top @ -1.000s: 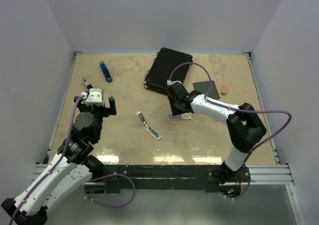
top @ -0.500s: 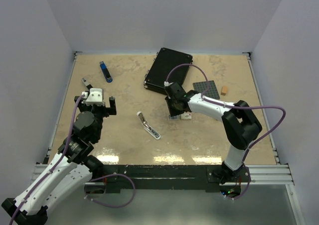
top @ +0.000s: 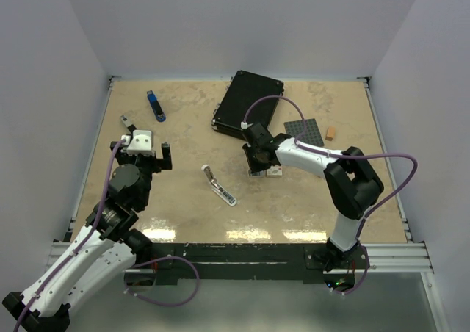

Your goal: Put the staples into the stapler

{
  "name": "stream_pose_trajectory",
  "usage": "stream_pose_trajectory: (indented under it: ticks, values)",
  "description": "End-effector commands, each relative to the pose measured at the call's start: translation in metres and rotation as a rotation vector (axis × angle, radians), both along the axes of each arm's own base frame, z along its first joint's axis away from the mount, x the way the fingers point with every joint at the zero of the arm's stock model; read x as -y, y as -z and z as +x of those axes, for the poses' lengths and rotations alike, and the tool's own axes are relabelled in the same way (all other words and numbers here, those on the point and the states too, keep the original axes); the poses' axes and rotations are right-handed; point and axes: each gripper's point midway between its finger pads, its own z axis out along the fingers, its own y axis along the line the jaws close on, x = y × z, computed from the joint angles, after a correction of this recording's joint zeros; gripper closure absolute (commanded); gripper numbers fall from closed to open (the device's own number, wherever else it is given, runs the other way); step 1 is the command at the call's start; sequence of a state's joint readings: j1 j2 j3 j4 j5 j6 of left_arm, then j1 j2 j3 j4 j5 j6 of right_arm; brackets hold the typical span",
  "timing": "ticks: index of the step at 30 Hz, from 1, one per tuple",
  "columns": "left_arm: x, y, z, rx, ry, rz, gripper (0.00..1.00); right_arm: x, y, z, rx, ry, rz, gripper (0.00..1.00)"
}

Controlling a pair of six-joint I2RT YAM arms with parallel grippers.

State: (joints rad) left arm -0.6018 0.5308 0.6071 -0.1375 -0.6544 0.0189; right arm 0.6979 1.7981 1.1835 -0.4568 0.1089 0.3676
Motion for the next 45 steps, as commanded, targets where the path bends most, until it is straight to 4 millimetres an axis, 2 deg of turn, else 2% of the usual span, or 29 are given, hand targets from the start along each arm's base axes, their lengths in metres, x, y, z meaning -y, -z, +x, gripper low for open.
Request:
stream_pose_trajectory:
  ticks: [1, 8, 22, 34, 45]
  values:
    - [0.001, 0.001, 0.002, 0.002, 0.005, -0.010, 0.00, -0.010, -0.006, 0.009, 0.017, -0.014, 0.024, 0.74]
    - [0.001, 0.001, 0.002, 0.001, 0.006, -0.010, 0.00, -0.012, 0.001, 0.009, 0.011, -0.016, 0.014, 0.73]
    - [0.002, 0.002, 0.002, -0.003, 0.008, -0.006, 0.00, -0.018, 0.000, 0.004, 0.022, -0.035, -0.047, 0.73]
    - [0.002, 0.003, 0.002, -0.007, 0.011, -0.005, 0.00, -0.002, -0.003, 0.005, 0.042, 0.007, -0.113, 0.73]
    - [0.003, 0.004, 0.002, -0.009, 0.011, -0.005, 0.00, -0.017, 0.002, -0.002, 0.015, -0.040, -0.074, 0.73]
